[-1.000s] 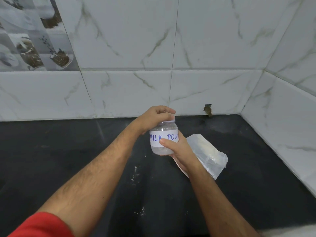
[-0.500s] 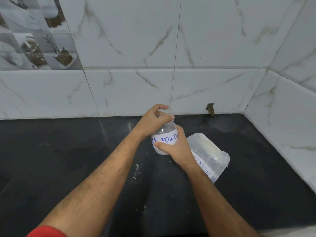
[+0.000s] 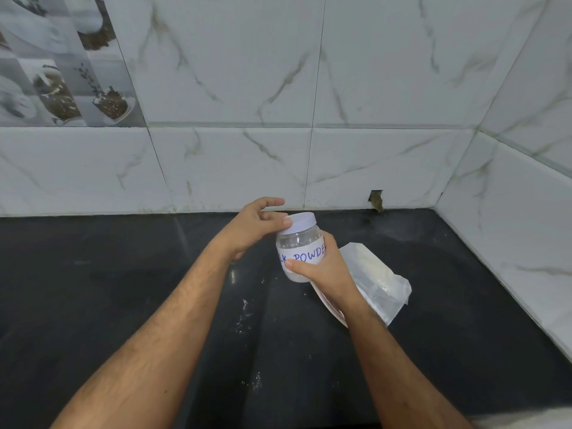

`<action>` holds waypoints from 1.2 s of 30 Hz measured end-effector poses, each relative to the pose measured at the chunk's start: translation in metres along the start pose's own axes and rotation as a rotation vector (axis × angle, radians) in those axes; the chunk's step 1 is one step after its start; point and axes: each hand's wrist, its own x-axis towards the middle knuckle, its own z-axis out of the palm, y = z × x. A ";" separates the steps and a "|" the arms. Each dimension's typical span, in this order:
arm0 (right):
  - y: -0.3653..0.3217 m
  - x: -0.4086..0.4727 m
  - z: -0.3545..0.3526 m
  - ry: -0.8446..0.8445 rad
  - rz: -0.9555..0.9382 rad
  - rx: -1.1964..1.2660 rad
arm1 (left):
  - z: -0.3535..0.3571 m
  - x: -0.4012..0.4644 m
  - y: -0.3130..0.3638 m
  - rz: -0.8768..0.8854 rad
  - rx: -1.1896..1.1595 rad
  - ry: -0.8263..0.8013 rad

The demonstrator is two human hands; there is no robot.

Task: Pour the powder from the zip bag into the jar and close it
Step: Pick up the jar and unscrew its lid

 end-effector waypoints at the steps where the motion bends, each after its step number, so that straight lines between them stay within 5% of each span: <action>1: -0.001 -0.001 0.001 -0.004 -0.002 -0.013 | 0.002 0.000 -0.001 0.002 0.003 0.016; 18: 0.005 -0.011 -0.002 0.112 -0.021 -0.083 | 0.007 -0.007 -0.015 0.003 0.059 0.068; 27: 0.003 -0.023 0.007 0.075 -0.047 -0.132 | 0.019 -0.012 -0.010 0.010 0.061 -0.075; 36: 0.001 -0.022 -0.005 0.127 -0.042 -0.121 | 0.012 -0.013 -0.011 0.037 0.100 0.044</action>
